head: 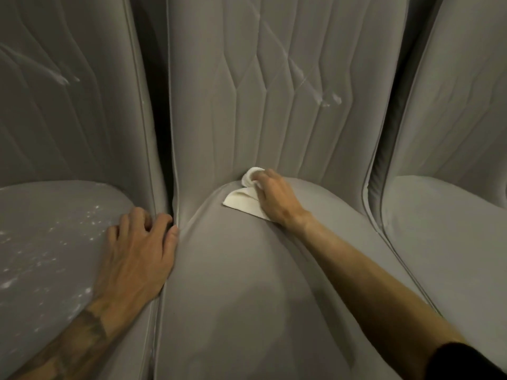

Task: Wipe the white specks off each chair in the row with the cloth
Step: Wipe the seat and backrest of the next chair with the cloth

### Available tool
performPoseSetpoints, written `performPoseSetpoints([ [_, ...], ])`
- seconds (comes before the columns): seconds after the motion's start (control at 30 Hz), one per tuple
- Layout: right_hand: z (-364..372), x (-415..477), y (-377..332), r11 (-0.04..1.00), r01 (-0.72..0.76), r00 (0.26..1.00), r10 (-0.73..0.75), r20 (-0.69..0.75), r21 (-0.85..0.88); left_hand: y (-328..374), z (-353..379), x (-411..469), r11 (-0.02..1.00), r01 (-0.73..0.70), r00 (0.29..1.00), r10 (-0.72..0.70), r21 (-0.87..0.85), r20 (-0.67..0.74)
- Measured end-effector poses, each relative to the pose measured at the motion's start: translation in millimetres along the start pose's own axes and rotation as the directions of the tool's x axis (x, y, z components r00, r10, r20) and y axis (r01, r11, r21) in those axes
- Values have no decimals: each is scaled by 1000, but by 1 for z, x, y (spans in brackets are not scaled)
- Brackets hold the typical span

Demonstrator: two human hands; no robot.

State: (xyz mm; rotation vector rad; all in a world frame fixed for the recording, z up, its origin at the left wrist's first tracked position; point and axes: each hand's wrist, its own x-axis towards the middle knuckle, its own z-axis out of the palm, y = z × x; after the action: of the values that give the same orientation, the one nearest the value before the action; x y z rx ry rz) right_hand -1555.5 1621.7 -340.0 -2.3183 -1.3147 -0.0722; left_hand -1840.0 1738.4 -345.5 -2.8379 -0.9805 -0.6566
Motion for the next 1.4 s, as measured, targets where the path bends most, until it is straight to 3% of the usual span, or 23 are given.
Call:
performPoseSetpoints([
  [0.07,-14,-11,25,1000,-27,996,27,-85,1,0,0,1,1000,-3,1000,3,-7,-11],
  [0.17,-22,-19,55,959,-278,946,264,-188,-50,1,1,1,1000,4,1000,-4,-8,-12],
  [0.23,-12,-5,37,933,-360,917,349,-192,-24,1,2,2,1000,10,1000,-9,4,-12],
  [0.37,15,13,-21,992,-119,992,121,-23,51,-1,3,1,1000,8,1000,-7,15,-23],
  [0.47,6,8,-26,999,34,998,-35,56,20,-2,4,0,1000,-8,1000,8,5,-27],
  [0.53,-6,-1,-3,1000,-2,1000,1,-29,-17,-2,4,0,1000,-7,1000,7,5,-29],
  [0.6,-15,-8,22,990,-137,985,132,-108,-39,-1,4,1,1000,1,1000,-1,8,-21],
  [0.7,-1,6,1,969,-245,963,248,-108,46,2,3,0,1000,11,1000,-10,2,-15],
  [0.83,30,5,-68,997,-59,998,59,-8,54,1,2,0,1000,14,1000,-14,-7,-14],
  [0.93,18,-9,-57,982,159,983,-167,79,107,0,2,-1,1000,10,1000,-10,0,-11],
  [0.97,11,-9,-46,981,166,983,-173,65,99,-1,1,-1,1000,11,1000,-11,2,-15],
  [1.07,6,7,-23,998,-60,998,60,-30,7,1,2,-1,1000,8,1000,-8,17,-25],
  [1.13,14,9,-39,993,-115,993,115,-19,14,1,3,0,999,6,999,-5,33,-32],
  [1.27,30,-27,-98,988,111,993,-114,21,110,-2,6,0,998,6,999,-3,56,-48],
  [1.4,16,-35,-82,949,278,947,-297,123,147,-3,8,0,999,-2,999,3,34,-42],
])
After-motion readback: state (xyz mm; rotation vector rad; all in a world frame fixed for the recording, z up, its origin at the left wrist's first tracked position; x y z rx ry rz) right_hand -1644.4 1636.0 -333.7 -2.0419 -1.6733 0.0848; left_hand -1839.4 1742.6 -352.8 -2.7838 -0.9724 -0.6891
